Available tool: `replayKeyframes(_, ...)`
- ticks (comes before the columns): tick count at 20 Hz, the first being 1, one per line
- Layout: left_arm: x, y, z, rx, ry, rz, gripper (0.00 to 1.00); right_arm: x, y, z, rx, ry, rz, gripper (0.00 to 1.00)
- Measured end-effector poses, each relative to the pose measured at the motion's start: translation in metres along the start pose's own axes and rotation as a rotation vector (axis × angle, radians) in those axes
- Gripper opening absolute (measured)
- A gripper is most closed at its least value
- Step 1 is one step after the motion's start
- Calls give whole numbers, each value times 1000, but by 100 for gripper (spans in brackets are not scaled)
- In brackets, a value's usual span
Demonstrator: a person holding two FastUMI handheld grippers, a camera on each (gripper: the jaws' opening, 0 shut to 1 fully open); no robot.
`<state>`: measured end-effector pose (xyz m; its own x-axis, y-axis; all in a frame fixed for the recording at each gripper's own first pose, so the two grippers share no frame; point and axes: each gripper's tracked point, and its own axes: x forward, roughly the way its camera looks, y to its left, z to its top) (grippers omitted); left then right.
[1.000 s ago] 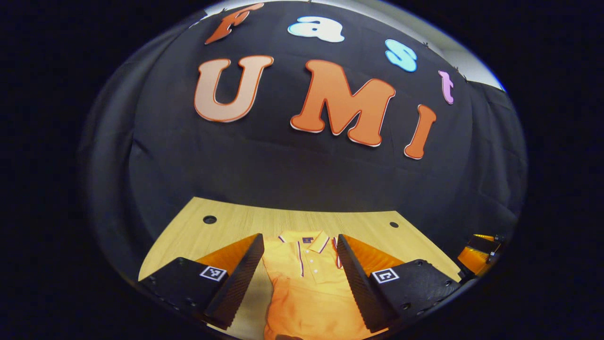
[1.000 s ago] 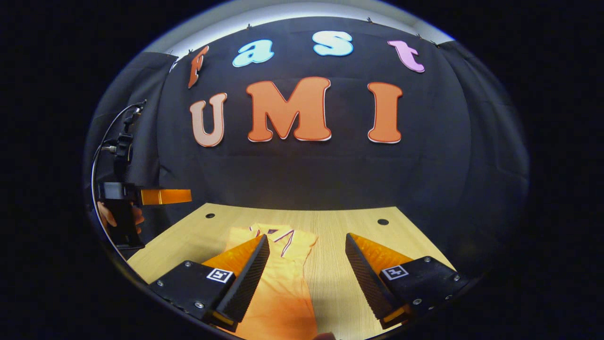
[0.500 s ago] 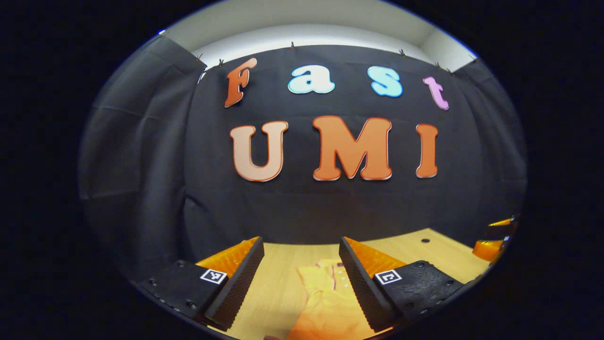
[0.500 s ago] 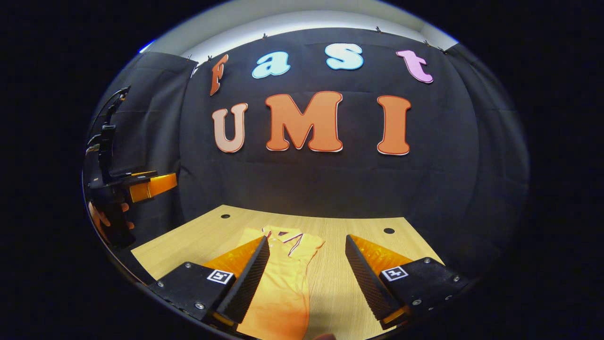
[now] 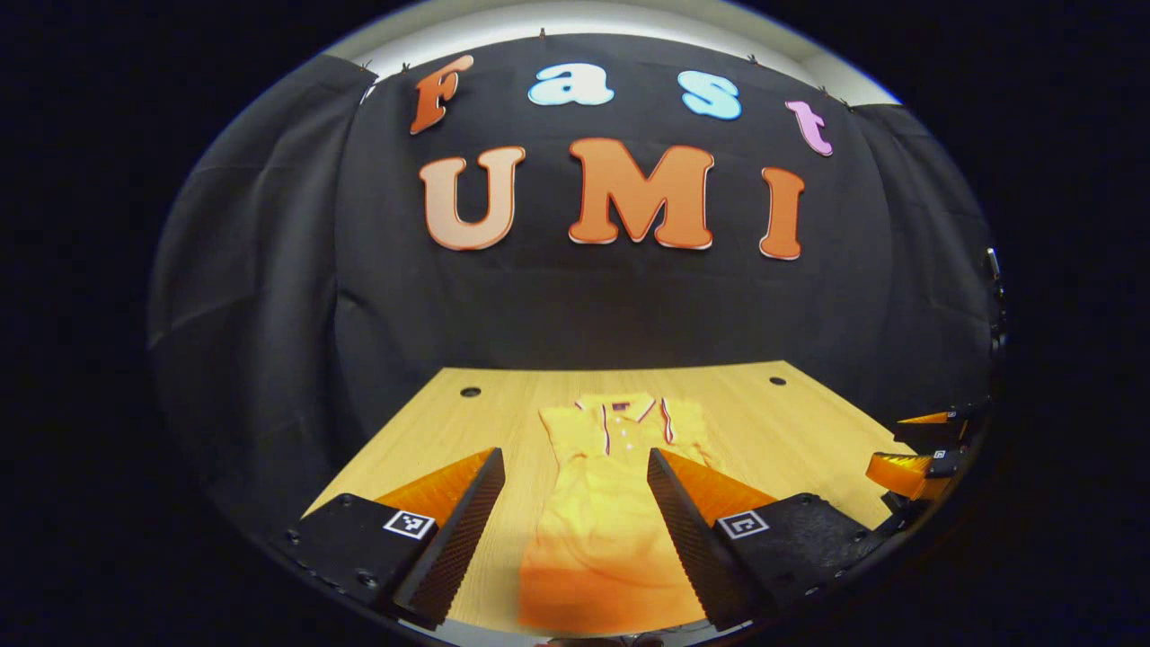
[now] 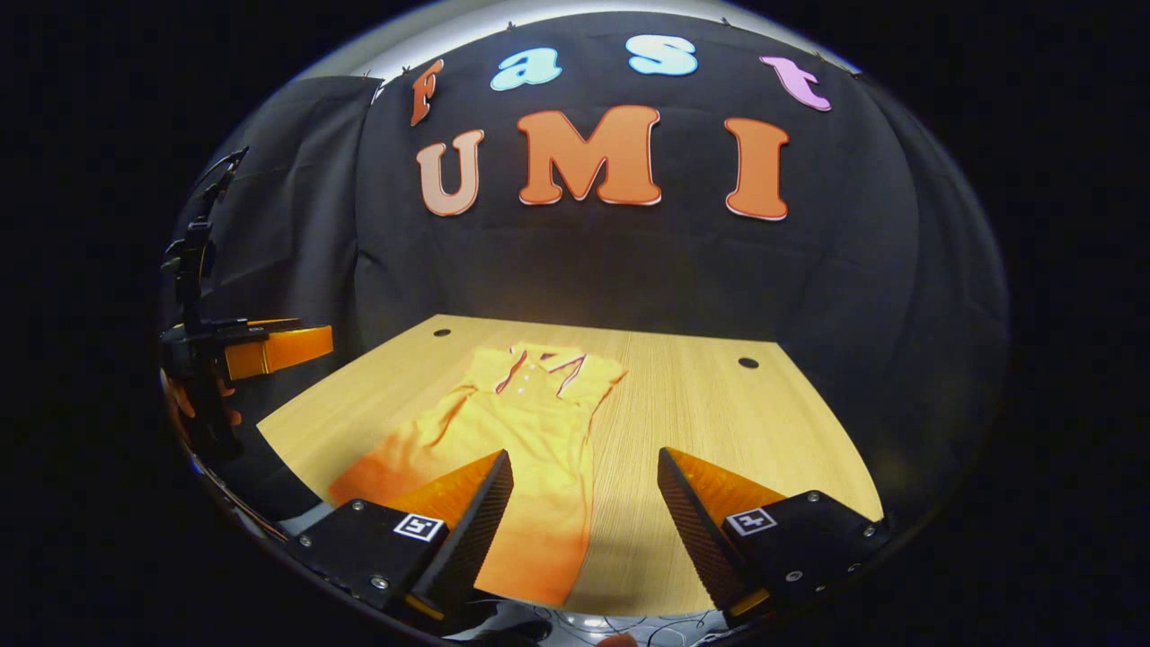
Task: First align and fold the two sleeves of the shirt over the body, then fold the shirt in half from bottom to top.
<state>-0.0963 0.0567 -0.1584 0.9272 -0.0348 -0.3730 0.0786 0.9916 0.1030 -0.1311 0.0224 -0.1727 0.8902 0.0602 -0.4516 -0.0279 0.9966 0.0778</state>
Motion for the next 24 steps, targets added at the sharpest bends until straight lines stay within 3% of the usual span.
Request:
replayKeyframes(8,6,20,-101,-17,265,25,98,3,17,-97,33,265,33,99)
replayKeyframes(15,-7,27,-167,-15,487,27,99,6,25,-145,59,421,43,99)
replayKeyframes(24,19,44,-238,-7,744,33,99,8,27,-193,43,618,42,99)
